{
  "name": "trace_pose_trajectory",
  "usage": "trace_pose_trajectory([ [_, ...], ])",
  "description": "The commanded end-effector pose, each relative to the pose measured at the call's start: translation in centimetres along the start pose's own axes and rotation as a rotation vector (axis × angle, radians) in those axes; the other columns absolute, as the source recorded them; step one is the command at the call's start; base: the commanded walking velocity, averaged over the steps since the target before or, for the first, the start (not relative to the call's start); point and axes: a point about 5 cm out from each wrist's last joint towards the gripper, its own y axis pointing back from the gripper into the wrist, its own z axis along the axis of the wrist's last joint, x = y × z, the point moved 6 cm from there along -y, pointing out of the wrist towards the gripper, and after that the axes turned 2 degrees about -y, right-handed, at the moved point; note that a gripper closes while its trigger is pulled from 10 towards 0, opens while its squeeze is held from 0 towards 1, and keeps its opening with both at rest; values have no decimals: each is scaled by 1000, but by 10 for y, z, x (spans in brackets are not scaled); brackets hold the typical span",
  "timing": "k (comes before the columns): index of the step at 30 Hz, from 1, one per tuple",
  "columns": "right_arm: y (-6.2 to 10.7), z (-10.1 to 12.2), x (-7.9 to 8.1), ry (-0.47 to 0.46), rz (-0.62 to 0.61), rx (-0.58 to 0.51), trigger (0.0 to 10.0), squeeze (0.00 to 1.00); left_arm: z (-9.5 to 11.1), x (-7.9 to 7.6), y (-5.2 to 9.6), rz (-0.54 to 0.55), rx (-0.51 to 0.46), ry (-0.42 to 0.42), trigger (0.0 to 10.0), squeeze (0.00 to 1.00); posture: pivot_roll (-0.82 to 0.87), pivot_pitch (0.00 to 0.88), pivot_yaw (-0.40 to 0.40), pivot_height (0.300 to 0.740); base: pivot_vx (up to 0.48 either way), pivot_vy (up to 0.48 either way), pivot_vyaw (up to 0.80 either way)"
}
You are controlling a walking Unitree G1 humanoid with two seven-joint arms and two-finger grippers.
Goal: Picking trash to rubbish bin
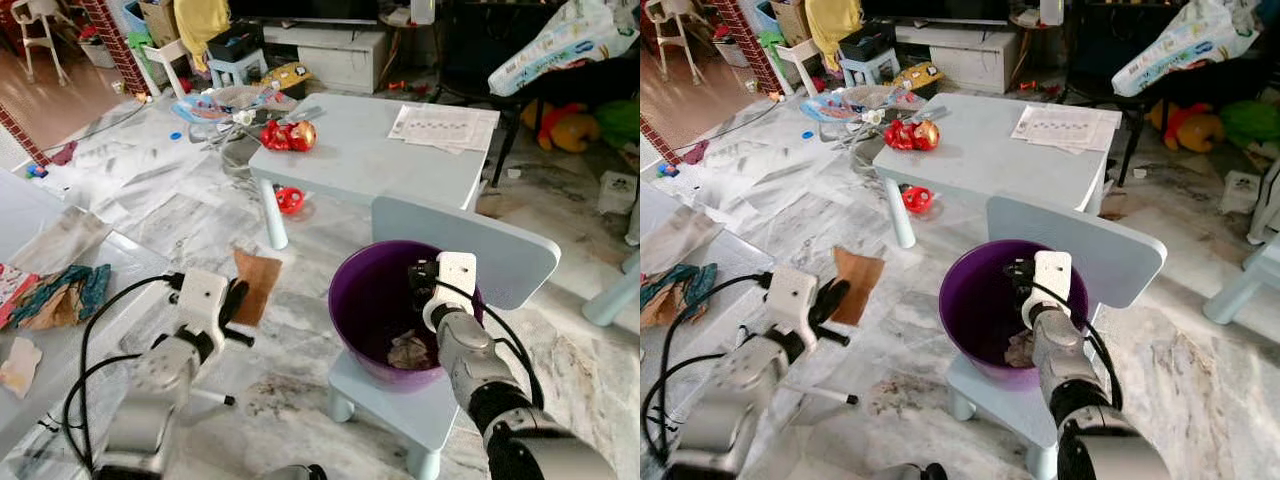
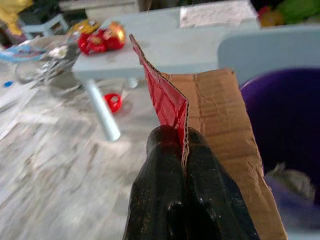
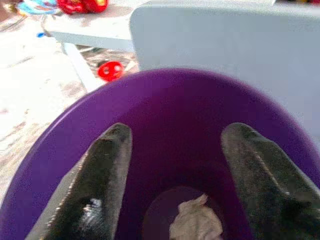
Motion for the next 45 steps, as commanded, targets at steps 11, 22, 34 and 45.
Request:
trace_pose_trajectory([
  [11, 73, 19, -8, 46, 90, -38, 10000, 0, 12, -67, -65, -213, 20, -39, 10000, 0, -205, 90, 200, 740, 0, 0, 0],
  [22, 112, 5, 20, 4, 272, 128, 10000, 0, -9, -105, -75, -245, 103, 0, 10000, 0, -260, 100, 201, 740, 0, 0, 0],
  [34, 129, -7, 53, -15, 435, 298, 10000, 0, -37, -91, -73, -98, 222, 54, 10000, 1000, -283, 100, 188, 740, 0, 0, 0],
  [45, 130, -8, 56, -18, 436, 324, 10000, 0, -25, -91, -79, -79, 187, 109, 10000, 1000, -280, 97, 193, 740, 0, 0, 0],
])
